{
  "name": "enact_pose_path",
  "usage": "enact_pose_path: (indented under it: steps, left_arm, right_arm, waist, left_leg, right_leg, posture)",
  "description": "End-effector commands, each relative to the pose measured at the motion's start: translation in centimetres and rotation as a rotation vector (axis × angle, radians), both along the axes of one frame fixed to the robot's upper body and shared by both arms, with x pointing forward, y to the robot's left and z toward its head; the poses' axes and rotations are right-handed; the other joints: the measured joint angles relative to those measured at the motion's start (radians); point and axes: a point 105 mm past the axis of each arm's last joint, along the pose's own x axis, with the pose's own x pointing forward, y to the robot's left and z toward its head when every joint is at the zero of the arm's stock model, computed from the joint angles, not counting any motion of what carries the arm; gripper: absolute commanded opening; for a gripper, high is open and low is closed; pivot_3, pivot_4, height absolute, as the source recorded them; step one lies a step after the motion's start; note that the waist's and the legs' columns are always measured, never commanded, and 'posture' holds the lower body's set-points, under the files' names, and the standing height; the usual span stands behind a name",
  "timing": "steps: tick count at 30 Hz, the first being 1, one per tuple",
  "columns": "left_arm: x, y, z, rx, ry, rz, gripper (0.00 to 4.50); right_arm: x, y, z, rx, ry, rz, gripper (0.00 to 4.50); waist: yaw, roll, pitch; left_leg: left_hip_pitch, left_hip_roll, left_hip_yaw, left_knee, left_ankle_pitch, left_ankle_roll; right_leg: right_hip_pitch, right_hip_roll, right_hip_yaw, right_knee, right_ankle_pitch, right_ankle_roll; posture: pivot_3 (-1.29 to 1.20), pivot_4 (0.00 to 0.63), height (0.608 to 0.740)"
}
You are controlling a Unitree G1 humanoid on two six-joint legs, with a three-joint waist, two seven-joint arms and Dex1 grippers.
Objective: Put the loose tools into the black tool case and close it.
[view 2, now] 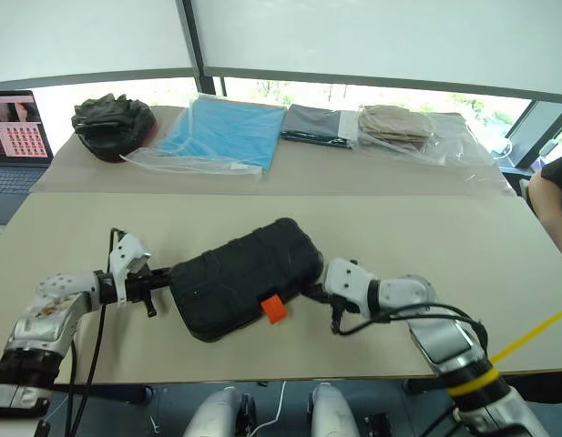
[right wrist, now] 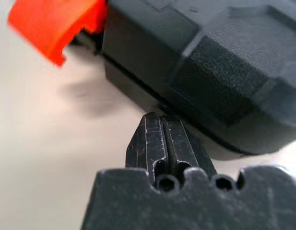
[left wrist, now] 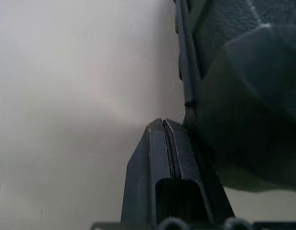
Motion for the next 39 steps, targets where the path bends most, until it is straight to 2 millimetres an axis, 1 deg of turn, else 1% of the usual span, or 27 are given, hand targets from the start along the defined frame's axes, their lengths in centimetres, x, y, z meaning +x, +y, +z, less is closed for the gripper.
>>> enact_pose_path:
  steps: [1, 3, 4, 6, 8, 9, 10, 13, 15, 16, 18, 20, 22, 24, 29, 32, 36, 39]
  left_arm:
    - [-0.5, 0.1, 1.9, -0.076, -0.062, 0.064, 0.06]
    - [-0.6, 0.1, 2.5, -0.11, -0.079, 0.086, 0.06]
    - [-0.5, 0.3, 3.2, -0.127, -0.095, 0.097, 0.06]
    - [-0.3, 0.6, 4.0, -0.142, -0.112, 0.107, 0.06]
    - [0.4, 0.2, 7.3, -0.241, -0.131, 0.059, 0.06]
    - [0.4, -0.7, 8.3, -0.243, -0.131, -0.007, 0.06]
    - [0.2, -1.7, 8.7, -0.226, -0.114, -0.075, 0.06]
    - [0.0, -4.4, 8.3, -0.145, -0.062, -0.212, 0.06]
    - [0.1, -6.0, 8.1, -0.103, -0.073, -0.275, 0.06]
    - [0.4, -6.9, 7.9, -0.083, -0.089, -0.301, 0.06]
    - [0.9, -8.0, 7.5, -0.051, -0.102, -0.331, 0.06]
    - [1.0, -8.5, 6.6, -0.006, -0.088, -0.35, 0.06]
    - [1.1, -8.6, 5.6, 0.036, -0.072, -0.358, 0.06]
    - [1.3, -8.6, 5.3, 0.045, -0.07, -0.353, 0.06]
    - [1.4, -8.4, 4.8, 0.046, -0.061, -0.342, 0.06]
    - [1.3, -8.2, 4.3, 0.059, -0.058, -0.342, 0.06]
    - [1.1, -8.1, 4.1, 0.059, -0.056, -0.335, 0.06]
    - [1.1, -7.9, 4.0, 0.063, -0.054, -0.329, 0.06]
  right_arm:
    - [1.3, 0.0, 1.8, 0.035, -0.1, -0.006, 0.0]
    - [1.5, -0.3, 1.8, 0.03, -0.105, -0.007, 0.0]
    - [1.4, -0.7, 1.9, 0.036, -0.1, -0.011, 0.0]
    - [1.2, -1.0, 2.0, 0.045, -0.092, -0.015, 0.0]
    - [-0.5, -1.7, 2.3, 0.078, -0.001, -0.01, 0.0]
    - [-1.5, -1.8, 2.3, 0.078, 0.04, 0.004, 0.0]
    - [-2.4, -1.8, 2.1, 0.071, 0.073, 0.021, 0.0]
    - [-4.4, -1.3, 1.8, 0.058, 0.147, 0.053, 0.0]
    - [-5.4, -0.8, 1.7, 0.057, 0.187, 0.064, 0.0]
    - [-5.6, -0.4, 1.7, 0.06, 0.191, 0.065, 0.0]
    - [-5.7, 0.1, 1.7, 0.064, 0.193, 0.061, 0.0]
    - [-5.5, 0.5, 1.7, 0.061, 0.189, 0.059, 0.0]
    - [-5.4, 0.7, 1.7, 0.048, 0.191, 0.071, 0.0]
    - [-5.4, 0.9, 1.7, 0.04, 0.195, 0.081, 0.0]
    - [-5.1, 1.5, 1.8, 0.036, 0.189, 0.099, 0.0]
    - [-4.5, 2.0, 1.9, 0.045, 0.171, 0.097, 0.0]
    - [-4.0, 2.4, 1.7, 0.042, 0.149, 0.103, 0.0]
    - [-3.7, 2.8, 2.1, 0.061, 0.136, 0.106, 0.0]
  waist:
    - [0.0, 0.0, 0.0]
    - [0.001, 0.0, 0.0]
    - [0.003, 0.0, 0.0]
    - [0.006, 0.0, 0.0]
    - [0.014, 0.0, 0.001]
    - [0.021, -0.001, 0.001]
    - [0.026, -0.001, 0.002]
    - [0.025, 0.0, 0.001]
    - [0.022, 0.0, 0.001]
    - [0.021, 0.0, 0.001]
    - [0.021, -0.001, 0.001]
    - [0.018, -0.001, 0.002]
    - [0.018, -0.001, 0.002]
    - [0.02, -0.001, 0.002]
    - [0.023, -0.001, 0.002]
    - [0.023, -0.001, 0.001]
    - [0.023, -0.001, 0.001]
    - [0.021, -0.001, 0.001]
  left_leg:
    - [0.0, 0.0, 0.0, 0.0, 0.0, 0.0]
    - [0.0, 0.0, 0.0, 0.0, 0.0, 0.0]
    - [0.0, 0.0, 0.0, 0.0, 0.0, 0.0]
    - [0.0, 0.0, 0.0, 0.0, 0.0, 0.0]
    - [0.0, -0.001, 0.0, 0.0, 0.0, 0.0]
    - [-0.001, -0.001, -0.001, 0.0, 0.001, 0.0]
    - [-0.002, -0.001, -0.002, 0.0, 0.001, 0.0]
    - [-0.001, -0.001, -0.003, 0.0, 0.001, 0.0]
    - [0.0, -0.002, -0.002, 0.0, 0.001, 0.0]
    - [0.0, -0.002, -0.002, 0.0, 0.001, 0.0]
    - [-0.001, -0.003, -0.002, 0.0, 0.001, 0.0]
    - [-0.001, -0.002, -0.002, 0.0, 0.001, -0.001]
    - [-0.001, -0.002, -0.002, 0.0, 0.002, -0.001]
    - [0.0, -0.002, -0.002, 0.0, 0.002, -0.001]
    - [0.0, -0.002, -0.002, 0.0, 0.002, -0.001]
    - [0.0, -0.002, -0.002, 0.0, 0.002, -0.001]
    - [0.0, -0.002, -0.002, 0.0, 0.002, -0.001]
    - [0.0, -0.002, -0.002, 0.0, 0.002, -0.001]
  right_leg:
    - [0.0, 0.0, 0.0, 0.0, 0.0, 0.0]
    - [0.0, -0.001, 0.0, 0.0, 0.0, 0.0]
    - [0.0, -0.001, 0.0, 0.0, 0.0, 0.0]
    - [0.0, -0.001, 0.0, 0.0, 0.0, 0.0]
    - [0.001, -0.001, 0.0, 0.0, 0.0, 0.0]
    - [0.001, -0.002, -0.001, 0.0, 0.0, 0.0]
    - [0.001, -0.002, -0.003, -0.001, 0.0, 0.0]
    - [0.002, -0.002, -0.004, -0.001, 0.0, 0.0]
    - [0.003, -0.002, -0.003, -0.002, 0.0, 0.0]
    - [0.002, -0.002, -0.002, -0.002, 0.0, 0.0]
    - [0.002, 0.0, -0.002, -0.002, 0.0, 0.0]
    - [0.002, 0.001, -0.002, -0.001, 0.0, 0.0]
    - [0.001, 0.001, -0.001, -0.001, 0.0, 0.0]
    - [0.001, 0.001, -0.001, -0.001, 0.0, 0.0]
    - [0.002, 0.0, -0.002, -0.001, 0.0, 0.0]
    - [0.002, 0.0, -0.002, -0.001, 0.0, 0.0]
    - [0.002, 0.001, -0.001, -0.001, 0.0, 0.0]
    - [0.002, 0.001, -0.001, -0.001, 0.0, 0.0]
  posture:
    - [0.0, 0.15, 0.74]
    - [0.0, 0.15, 0.74]
    - [0.0, 0.15, 0.74]
    - [0.0, 0.15, 0.74]
    - [0.0, 0.15, 0.74]
    - [0.0, 0.15, 0.74]
    - [0.0, 0.15, 0.74]
    - [0.0, 0.15, 0.74]
    - [0.0, 0.15, 0.74]
    - [0.0, 0.15, 0.74]
    - [0.0, 0.15, 0.74]
    - [0.0, 0.15, 0.74]
    - [0.0, 0.15, 0.74]
    - [0.0, 0.15, 0.74]
    - [0.0, 0.15, 0.74]
    - [0.0, 0.15, 0.74]
    - [0.0, 0.15, 0.74]
    - [0.0, 0.15, 0.74]
